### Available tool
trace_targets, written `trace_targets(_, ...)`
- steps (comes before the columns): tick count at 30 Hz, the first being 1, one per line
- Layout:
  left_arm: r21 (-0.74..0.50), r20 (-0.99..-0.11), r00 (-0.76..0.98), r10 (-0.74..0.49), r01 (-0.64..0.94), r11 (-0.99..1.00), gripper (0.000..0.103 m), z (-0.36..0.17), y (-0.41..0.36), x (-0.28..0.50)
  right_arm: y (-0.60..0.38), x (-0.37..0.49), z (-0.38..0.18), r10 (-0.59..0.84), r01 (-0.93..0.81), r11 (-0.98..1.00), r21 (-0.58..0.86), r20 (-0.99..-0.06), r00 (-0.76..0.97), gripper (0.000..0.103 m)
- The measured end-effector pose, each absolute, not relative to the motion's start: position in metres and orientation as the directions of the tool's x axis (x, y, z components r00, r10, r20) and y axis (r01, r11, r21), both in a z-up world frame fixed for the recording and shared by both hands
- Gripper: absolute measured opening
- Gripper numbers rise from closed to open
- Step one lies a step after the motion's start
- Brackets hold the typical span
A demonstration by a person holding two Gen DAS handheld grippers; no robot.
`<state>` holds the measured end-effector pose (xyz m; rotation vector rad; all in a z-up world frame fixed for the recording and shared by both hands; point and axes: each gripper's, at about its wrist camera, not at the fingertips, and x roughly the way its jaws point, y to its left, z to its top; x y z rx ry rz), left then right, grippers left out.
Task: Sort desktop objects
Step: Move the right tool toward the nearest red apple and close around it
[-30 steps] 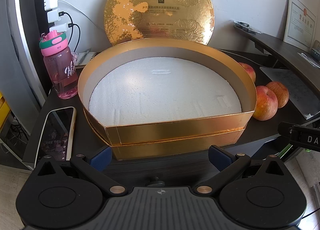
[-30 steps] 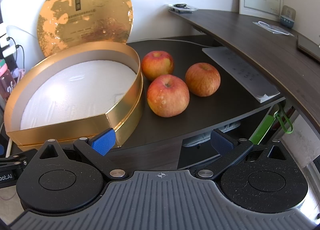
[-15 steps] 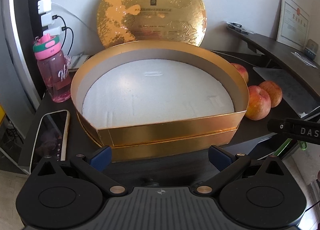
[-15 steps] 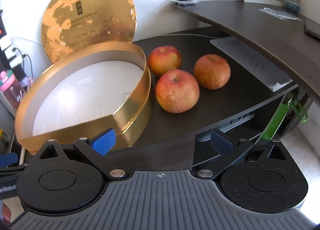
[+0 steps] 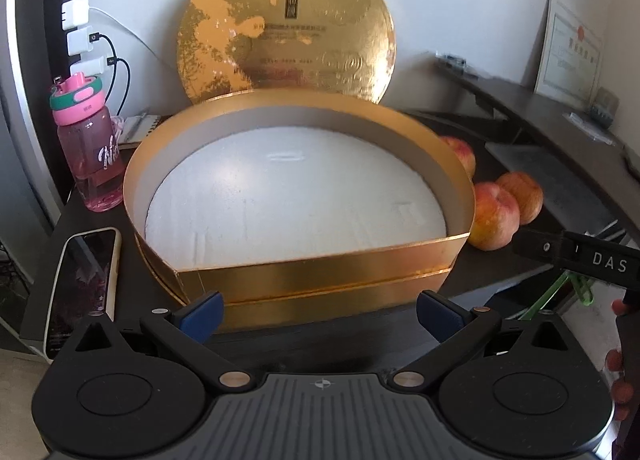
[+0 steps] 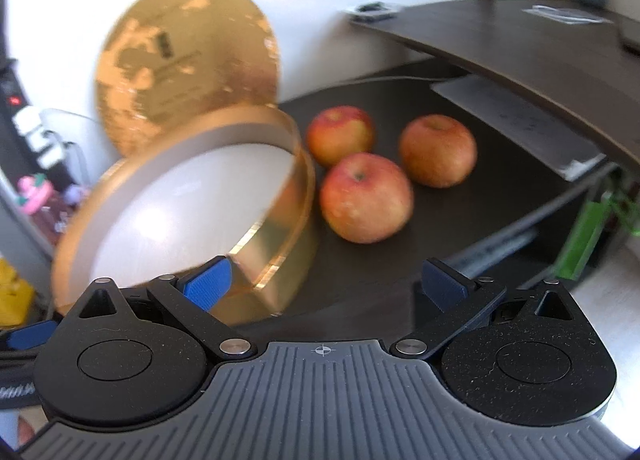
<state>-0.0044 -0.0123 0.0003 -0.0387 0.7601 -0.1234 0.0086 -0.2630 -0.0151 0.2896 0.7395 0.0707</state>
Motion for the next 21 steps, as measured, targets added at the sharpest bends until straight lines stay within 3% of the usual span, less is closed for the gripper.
trace_targets(5, -0.088, -0.675, 0.721, -0.153, 0.128, 0.988, 0.102, 0.002, -0.015, -0.002, -0.259, 0.011, -0.02, 0.101, 0.054, 0.976, 0.213, -0.652, 0.752, 0.103)
trace_targets(11, -0.035, -0.648, 0.754, -0.103, 0.105, 0.994, 0.102, 0.004, -0.022, 0.001, -0.262, 0.016, -0.031, 0.012, 0.079, 0.991, 0.111, -0.649, 0.761, 0.102)
trace_targets(16, -0.051, -0.658, 0.745, -0.109, 0.1, 0.994, 0.102, 0.002, -0.022, 0.008, -0.265, 0.023, -0.04, 0.019, 0.05, 0.995, 0.089, -0.643, 0.765, 0.095)
trace_targets(21, -0.054, -0.653, 0.747, -0.122, 0.115, 0.992, 0.102, 0.0, -0.024, 0.012, -0.263, 0.035, -0.047, 0.0, 0.037, 0.998, 0.047, -0.622, 0.783, 0.095)
